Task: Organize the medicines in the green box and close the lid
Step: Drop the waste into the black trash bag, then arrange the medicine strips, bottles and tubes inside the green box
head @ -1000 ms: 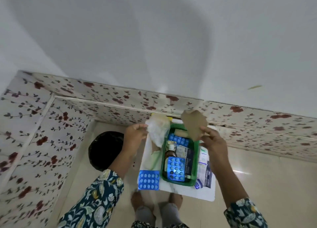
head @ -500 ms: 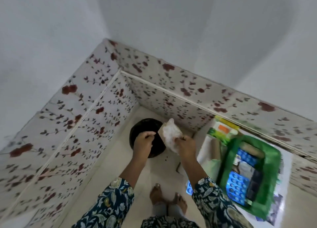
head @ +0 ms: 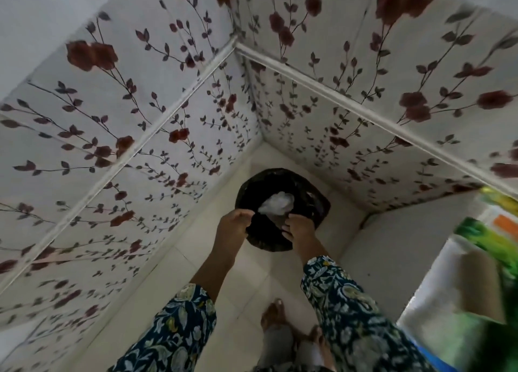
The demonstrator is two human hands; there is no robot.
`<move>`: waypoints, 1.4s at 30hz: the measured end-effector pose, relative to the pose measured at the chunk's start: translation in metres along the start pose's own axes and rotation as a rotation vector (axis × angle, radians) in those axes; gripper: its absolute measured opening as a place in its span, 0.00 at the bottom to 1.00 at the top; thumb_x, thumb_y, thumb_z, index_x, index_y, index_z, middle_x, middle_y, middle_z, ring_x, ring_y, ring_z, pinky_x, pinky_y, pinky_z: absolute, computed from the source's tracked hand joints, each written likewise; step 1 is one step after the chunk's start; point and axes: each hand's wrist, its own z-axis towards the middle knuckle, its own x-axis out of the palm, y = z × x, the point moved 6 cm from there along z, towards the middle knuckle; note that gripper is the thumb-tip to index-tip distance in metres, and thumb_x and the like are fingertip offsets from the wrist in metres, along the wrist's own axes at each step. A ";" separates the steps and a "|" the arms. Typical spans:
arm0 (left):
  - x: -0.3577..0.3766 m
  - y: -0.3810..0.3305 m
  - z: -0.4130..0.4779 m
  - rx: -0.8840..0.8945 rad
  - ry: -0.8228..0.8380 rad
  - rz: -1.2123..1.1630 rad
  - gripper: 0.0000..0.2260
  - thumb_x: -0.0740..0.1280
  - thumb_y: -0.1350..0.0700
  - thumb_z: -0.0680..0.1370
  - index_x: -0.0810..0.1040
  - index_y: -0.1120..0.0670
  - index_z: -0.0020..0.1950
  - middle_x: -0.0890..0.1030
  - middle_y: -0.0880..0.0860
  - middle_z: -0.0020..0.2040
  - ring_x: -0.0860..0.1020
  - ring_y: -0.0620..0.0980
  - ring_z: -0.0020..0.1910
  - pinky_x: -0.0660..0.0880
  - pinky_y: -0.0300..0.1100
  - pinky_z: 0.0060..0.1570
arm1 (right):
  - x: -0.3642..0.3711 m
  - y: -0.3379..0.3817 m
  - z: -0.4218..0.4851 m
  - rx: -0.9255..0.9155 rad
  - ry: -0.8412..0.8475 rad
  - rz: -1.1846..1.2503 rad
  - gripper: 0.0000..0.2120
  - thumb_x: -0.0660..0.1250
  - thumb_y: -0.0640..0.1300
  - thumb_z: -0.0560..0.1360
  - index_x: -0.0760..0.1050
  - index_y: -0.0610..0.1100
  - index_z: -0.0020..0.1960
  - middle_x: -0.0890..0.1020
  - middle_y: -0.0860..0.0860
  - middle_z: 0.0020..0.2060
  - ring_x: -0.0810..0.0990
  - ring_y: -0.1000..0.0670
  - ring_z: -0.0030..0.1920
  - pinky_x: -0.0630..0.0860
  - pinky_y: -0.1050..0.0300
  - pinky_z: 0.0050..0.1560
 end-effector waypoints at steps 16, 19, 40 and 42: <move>0.065 -0.092 -0.153 0.031 0.249 0.069 0.08 0.58 0.60 0.81 0.77 0.60 0.52 0.77 0.56 0.54 0.75 0.53 0.54 0.71 0.48 0.57 | -0.125 0.053 -0.215 -0.214 -0.136 0.149 0.17 0.53 0.32 0.78 0.73 0.45 0.37 0.77 0.48 0.34 0.75 0.52 0.33 0.68 0.62 0.32; 0.084 -0.086 -0.170 0.048 0.301 0.126 0.09 0.58 0.60 0.81 0.77 0.61 0.53 0.78 0.55 0.48 0.77 0.51 0.47 0.73 0.42 0.47 | -0.153 0.048 -0.237 -0.251 -0.204 0.129 0.17 0.54 0.30 0.76 0.73 0.45 0.36 0.77 0.48 0.33 0.75 0.52 0.32 0.70 0.62 0.32; 0.213 -0.025 -0.204 0.292 0.568 0.756 0.19 0.68 0.58 0.75 0.71 0.61 0.63 0.77 0.62 0.62 0.77 0.60 0.59 0.74 0.54 0.60 | -0.221 -0.029 -0.295 -0.351 -0.543 -0.617 0.22 0.56 0.36 0.76 0.64 0.41 0.70 0.70 0.44 0.68 0.75 0.41 0.61 0.74 0.51 0.55; 0.234 -0.036 -0.200 0.308 0.581 0.773 0.24 0.68 0.54 0.76 0.67 0.61 0.69 0.74 0.60 0.65 0.74 0.59 0.62 0.72 0.53 0.62 | -0.226 -0.016 -0.296 -0.383 -0.591 -0.666 0.21 0.56 0.38 0.77 0.63 0.42 0.70 0.68 0.45 0.69 0.76 0.40 0.60 0.74 0.50 0.52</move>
